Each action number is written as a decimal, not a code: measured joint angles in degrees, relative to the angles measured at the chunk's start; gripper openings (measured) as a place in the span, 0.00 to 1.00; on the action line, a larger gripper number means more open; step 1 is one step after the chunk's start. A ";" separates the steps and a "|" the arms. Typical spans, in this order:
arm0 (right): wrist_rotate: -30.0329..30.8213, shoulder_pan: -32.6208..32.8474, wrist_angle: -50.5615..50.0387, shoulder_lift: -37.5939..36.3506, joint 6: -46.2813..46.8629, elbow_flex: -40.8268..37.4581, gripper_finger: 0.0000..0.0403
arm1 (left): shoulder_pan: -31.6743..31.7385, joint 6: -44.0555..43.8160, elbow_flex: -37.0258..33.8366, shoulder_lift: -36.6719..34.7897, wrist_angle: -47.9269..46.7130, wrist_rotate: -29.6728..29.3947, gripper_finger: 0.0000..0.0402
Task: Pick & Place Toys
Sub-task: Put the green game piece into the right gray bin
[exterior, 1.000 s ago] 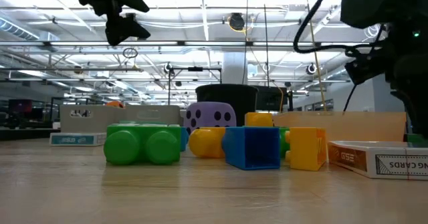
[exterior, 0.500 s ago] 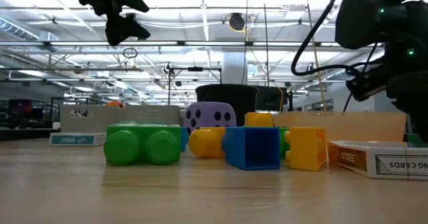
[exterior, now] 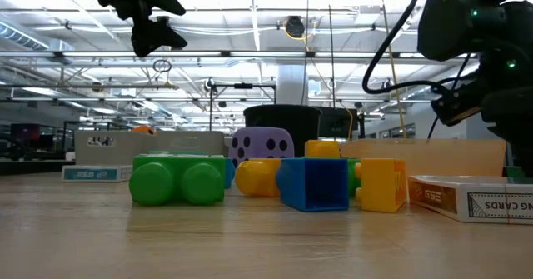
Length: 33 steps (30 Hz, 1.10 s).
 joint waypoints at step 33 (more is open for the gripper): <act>5.12 -12.27 80.03 -13.14 1.81 0.13 0.36 | 2.62 15.54 9.70 2.87 10.61 14.01 0.66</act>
